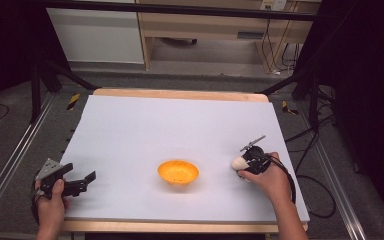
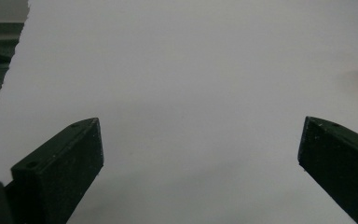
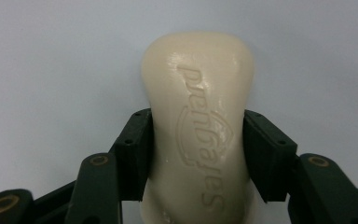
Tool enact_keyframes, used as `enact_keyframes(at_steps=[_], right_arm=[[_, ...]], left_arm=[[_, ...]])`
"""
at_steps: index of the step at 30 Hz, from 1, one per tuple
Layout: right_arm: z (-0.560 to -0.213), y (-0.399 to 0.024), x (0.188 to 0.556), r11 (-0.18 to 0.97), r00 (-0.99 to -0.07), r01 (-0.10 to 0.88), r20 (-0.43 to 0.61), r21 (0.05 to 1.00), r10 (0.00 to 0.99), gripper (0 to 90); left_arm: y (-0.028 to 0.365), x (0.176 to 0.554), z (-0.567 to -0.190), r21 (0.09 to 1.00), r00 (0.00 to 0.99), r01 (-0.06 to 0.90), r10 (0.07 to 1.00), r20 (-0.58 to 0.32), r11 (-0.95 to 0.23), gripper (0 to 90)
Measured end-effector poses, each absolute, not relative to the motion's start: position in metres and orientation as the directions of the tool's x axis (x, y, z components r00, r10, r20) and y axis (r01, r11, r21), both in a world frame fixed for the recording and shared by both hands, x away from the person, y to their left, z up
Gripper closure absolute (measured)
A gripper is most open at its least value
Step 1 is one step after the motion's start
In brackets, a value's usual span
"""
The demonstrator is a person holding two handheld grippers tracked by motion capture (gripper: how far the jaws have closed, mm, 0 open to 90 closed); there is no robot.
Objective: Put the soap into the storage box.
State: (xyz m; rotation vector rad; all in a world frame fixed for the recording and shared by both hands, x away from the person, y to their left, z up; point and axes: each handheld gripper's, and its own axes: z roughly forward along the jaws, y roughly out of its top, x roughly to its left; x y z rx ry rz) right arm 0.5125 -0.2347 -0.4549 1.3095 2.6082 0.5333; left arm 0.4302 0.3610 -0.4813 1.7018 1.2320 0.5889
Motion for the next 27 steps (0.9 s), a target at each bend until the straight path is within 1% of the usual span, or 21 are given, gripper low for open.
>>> enact_keyframes(at_steps=[11, 19, 24, 27], right_arm=[[-0.455, -0.236, 0.511, 0.545, -0.600, 0.734, 0.010, 0.406, 0.800, 47.8], [-0.455, -0.240, 0.511, 0.562, -0.627, 0.708, 0.015, 0.428, 0.779, 49.2], [-0.447, -0.239, 0.509, 0.576, -0.644, 0.689, 0.008, 0.439, 0.765, 49.4], [-0.441, -0.239, 0.508, 0.577, -0.655, 0.674, 0.013, 0.461, 0.755, 49.4]], left_arm=[[0.361, 0.430, -0.481, 0.878, 0.381, 0.474, 0.914, -0.139, -0.064, 0.0], [0.361, 0.430, -0.481, 0.878, 0.381, 0.474, 0.914, -0.140, -0.064, 0.0], [0.361, 0.430, -0.481, 0.877, 0.380, 0.475, 0.915, -0.138, -0.065, 0.0], [0.360, 0.430, -0.481, 0.877, 0.379, 0.475, 0.916, -0.134, -0.068, 0.0]])
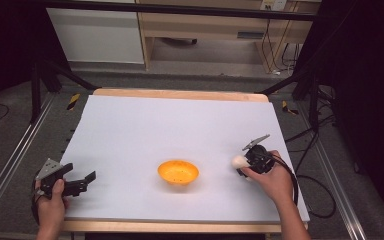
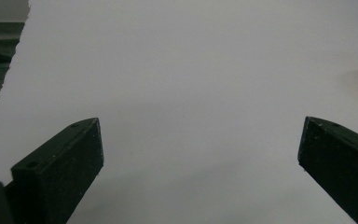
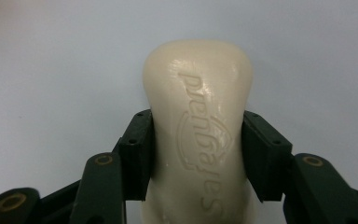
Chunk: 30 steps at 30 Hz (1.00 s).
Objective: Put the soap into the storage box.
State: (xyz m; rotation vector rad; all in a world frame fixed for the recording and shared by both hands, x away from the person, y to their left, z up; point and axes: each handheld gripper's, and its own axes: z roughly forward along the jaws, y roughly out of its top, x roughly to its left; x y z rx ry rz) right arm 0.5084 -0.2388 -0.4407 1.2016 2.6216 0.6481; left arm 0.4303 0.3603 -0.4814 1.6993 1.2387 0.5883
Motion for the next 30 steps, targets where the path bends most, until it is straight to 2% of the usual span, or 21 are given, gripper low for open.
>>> enact_keyframes(at_steps=[30], right_arm=[[-0.401, -0.196, 0.509, 0.680, -0.785, 0.503, -0.046, 0.534, 0.618, 49.6]], left_arm=[[0.360, 0.430, -0.481, 0.878, 0.384, 0.474, 0.914, -0.131, -0.073, 0.0]])
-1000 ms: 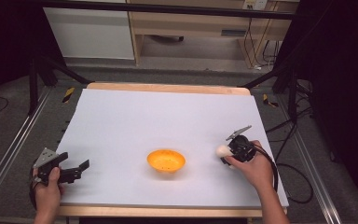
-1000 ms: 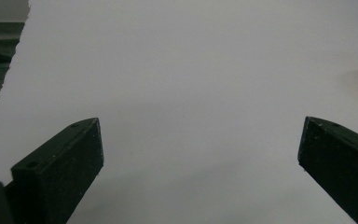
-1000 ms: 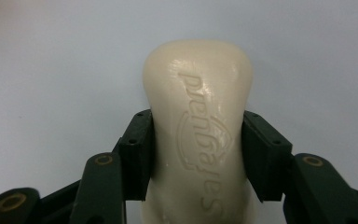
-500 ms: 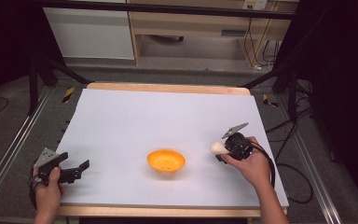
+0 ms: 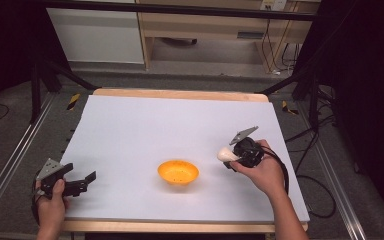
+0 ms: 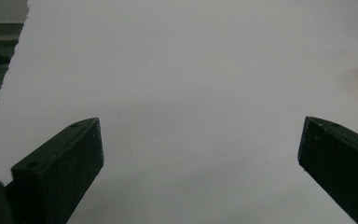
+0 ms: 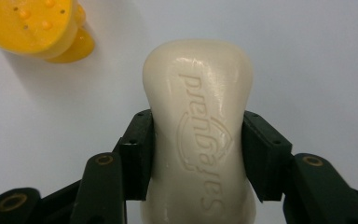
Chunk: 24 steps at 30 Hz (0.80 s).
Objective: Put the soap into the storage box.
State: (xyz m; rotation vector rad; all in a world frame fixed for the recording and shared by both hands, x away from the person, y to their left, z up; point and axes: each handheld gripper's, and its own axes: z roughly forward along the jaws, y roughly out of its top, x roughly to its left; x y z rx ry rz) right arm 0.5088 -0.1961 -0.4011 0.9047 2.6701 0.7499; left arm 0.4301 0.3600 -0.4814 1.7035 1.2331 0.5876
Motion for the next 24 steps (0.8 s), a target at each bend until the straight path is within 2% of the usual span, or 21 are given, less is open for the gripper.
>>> enact_keyframes(at_steps=[24], right_arm=[[-0.387, -0.157, 0.511, 0.757, -0.872, 0.375, -0.074, 0.534, 0.484, 49.5]], left_arm=[[0.360, 0.430, -0.481, 0.878, 0.385, 0.473, 0.913, -0.133, -0.072, 0.0]])
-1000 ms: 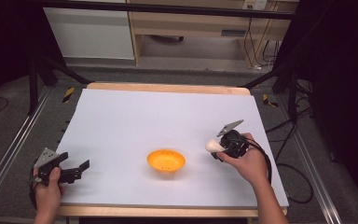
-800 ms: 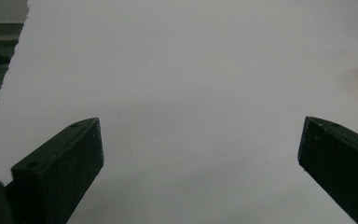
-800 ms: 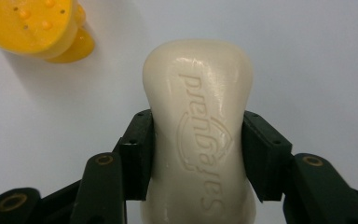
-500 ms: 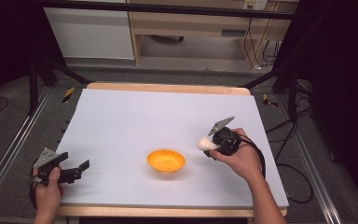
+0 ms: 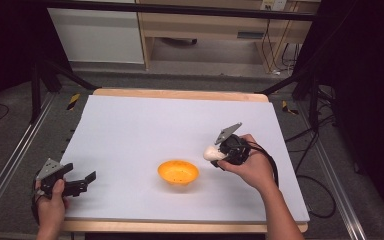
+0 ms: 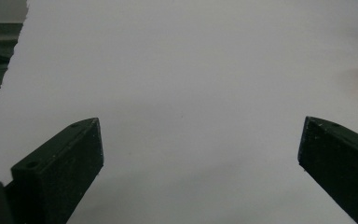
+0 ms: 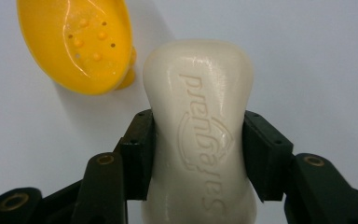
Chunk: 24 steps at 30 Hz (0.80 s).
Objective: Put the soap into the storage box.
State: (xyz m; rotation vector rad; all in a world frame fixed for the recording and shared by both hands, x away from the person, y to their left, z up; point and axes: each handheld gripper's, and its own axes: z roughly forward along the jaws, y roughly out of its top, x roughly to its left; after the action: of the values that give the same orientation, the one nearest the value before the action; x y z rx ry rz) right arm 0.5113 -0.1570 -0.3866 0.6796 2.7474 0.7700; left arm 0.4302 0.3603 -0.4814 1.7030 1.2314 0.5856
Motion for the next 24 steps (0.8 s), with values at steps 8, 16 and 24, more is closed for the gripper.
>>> enact_keyframes(at_steps=[8, 16, 24], right_arm=[[-0.388, -0.140, 0.512, 0.771, -0.886, 0.355, -0.073, 0.529, 0.458, 49.5], [-0.388, -0.125, 0.514, 0.793, -0.906, 0.321, -0.075, 0.518, 0.416, 49.5], [-0.387, -0.110, 0.514, 0.808, -0.921, 0.292, -0.078, 0.512, 0.382, 49.5]], left_arm=[[0.361, 0.430, -0.481, 0.879, 0.384, 0.472, 0.913, -0.136, -0.068, 0.0], [0.361, 0.430, -0.481, 0.880, 0.384, 0.470, 0.913, -0.134, -0.069, 0.0], [0.361, 0.430, -0.481, 0.880, 0.385, 0.470, 0.912, -0.139, -0.064, 0.0]])
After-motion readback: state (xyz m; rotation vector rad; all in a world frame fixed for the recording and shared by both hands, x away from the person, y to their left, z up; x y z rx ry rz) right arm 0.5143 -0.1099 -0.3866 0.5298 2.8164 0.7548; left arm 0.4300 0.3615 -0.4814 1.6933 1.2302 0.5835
